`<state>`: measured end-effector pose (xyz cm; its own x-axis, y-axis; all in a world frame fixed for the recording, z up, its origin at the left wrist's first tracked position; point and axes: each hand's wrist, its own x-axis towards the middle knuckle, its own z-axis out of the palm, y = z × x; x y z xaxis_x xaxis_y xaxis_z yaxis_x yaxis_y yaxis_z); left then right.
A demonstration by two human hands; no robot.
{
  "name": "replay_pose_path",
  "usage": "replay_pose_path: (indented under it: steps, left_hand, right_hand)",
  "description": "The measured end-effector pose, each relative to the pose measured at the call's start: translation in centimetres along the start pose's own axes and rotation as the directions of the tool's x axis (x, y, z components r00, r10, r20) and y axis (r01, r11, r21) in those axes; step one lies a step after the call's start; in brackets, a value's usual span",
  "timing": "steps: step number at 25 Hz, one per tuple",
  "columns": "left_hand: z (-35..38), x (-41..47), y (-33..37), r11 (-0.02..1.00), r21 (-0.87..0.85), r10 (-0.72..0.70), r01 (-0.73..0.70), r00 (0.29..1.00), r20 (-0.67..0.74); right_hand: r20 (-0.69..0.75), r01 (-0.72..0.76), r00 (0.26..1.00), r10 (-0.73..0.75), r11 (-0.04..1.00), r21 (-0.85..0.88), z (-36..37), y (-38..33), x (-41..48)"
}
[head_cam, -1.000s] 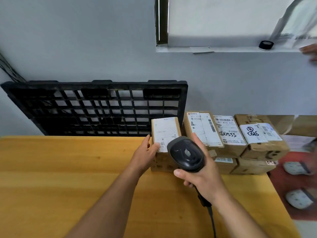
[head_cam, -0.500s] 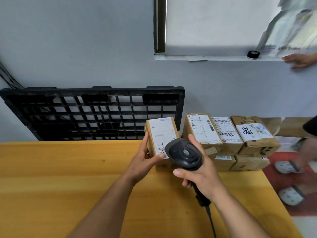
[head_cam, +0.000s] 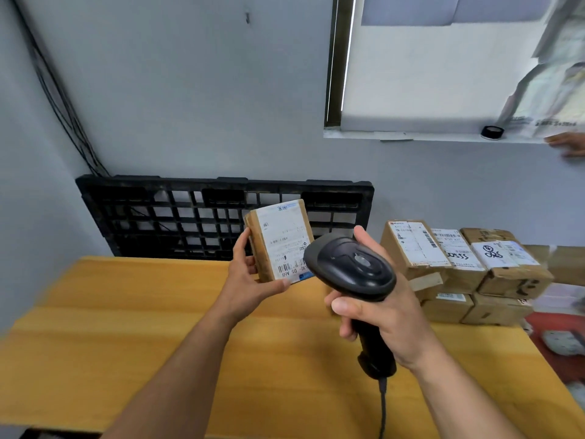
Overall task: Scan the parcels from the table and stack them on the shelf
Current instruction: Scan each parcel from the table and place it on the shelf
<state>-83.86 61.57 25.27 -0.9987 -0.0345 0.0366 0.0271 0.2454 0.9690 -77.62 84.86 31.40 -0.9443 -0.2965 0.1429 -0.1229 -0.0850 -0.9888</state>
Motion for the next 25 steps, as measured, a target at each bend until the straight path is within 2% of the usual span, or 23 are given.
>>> replay_pose_path:
  steps: [7,14,25]
  left_hand:
    - [-3.1,-2.4,-0.7,0.998,0.052,0.041,-0.039,0.999,-0.033]
    - [-5.1,-5.1,-1.0,0.997,0.071,0.010,-0.002,0.993,-0.122]
    - [-3.1,-13.1,0.8,0.993,0.120,0.049,-0.018,0.965,-0.259]
  right_hand:
    - [0.046,-0.007,0.999,0.008,1.000,-0.026,3.8,-0.2,-1.5]
    - [0.091,-0.059,0.994,0.063,0.997,-0.044,5.4,0.0,-3.0]
    - [0.158,-0.030,0.987,0.033,0.999,-0.023,3.8,-1.6,-10.1]
